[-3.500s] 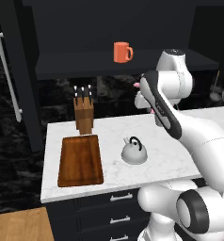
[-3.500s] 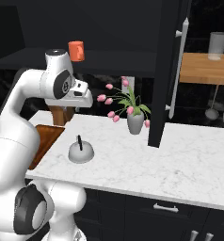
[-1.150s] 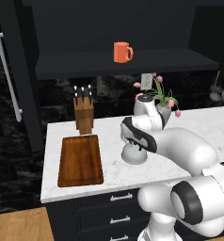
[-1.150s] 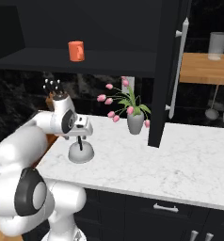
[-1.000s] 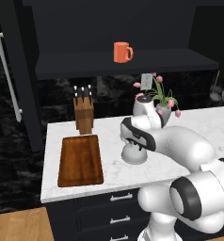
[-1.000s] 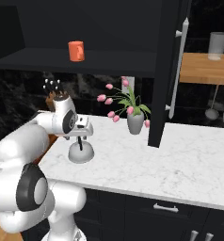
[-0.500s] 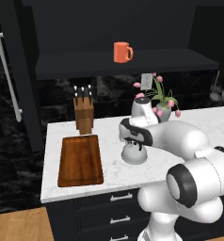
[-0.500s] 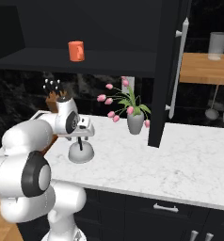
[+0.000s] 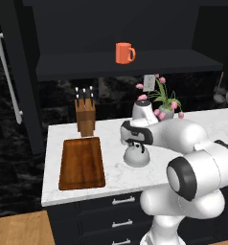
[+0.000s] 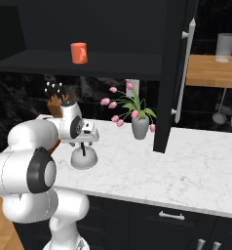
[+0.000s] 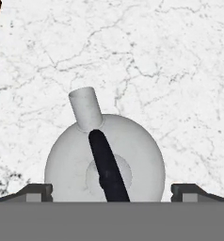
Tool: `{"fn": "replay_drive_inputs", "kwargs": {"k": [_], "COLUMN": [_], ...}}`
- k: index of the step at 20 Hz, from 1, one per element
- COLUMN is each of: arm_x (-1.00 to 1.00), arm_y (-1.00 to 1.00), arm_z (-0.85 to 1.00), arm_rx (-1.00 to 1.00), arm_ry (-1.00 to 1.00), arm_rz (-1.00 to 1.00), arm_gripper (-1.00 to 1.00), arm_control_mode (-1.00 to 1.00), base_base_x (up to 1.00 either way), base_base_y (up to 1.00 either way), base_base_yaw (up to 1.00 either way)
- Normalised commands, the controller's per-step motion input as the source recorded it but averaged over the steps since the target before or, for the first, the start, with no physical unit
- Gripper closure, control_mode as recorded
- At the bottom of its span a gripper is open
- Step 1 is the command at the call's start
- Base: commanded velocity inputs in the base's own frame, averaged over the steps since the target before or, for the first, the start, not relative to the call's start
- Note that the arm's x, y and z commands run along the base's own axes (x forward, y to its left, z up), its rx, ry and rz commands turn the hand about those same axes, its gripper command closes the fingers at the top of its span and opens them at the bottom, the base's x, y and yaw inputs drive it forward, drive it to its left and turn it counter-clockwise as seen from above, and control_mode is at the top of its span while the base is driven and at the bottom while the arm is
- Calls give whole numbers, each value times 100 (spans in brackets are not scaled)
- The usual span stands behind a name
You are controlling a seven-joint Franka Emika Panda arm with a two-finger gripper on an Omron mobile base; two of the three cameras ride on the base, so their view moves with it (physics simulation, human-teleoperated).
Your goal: Pick the kettle from the counter and place it on the tray. Then pick the mug from the cabinet and place it on the tray. Then close the cabinet doors.
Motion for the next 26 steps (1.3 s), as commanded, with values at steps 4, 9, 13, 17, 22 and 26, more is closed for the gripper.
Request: {"fn": "replay_drive_inputs", "kwargs": {"k": [4, 9, 13, 17, 22, 26], "arm_x": [5, 0, -10, -5, -6, -20], "arm_y": [-1, -2, 0, 0, 0, 7], "arm_z": [-9, -6, -1, 0, -4, 0], "arm_rx": [-5, -4, -1, 0, 0, 0], "arm_ry": [0, 0, 0, 0, 0, 0], "arm_rz": [5, 4, 2, 4, 4, 7], "arm_gripper": [-100, -100, 100, 100, 100, 100], "arm_control_mode": [-100, -100, -100, -100, -100, -100], "base_base_x": [0, 0, 0, 0, 0, 0], "base_base_y": [0, 0, 0, 0, 0, 0], "base_base_yaw": [0, 0, 0, 0, 0, 0]}}
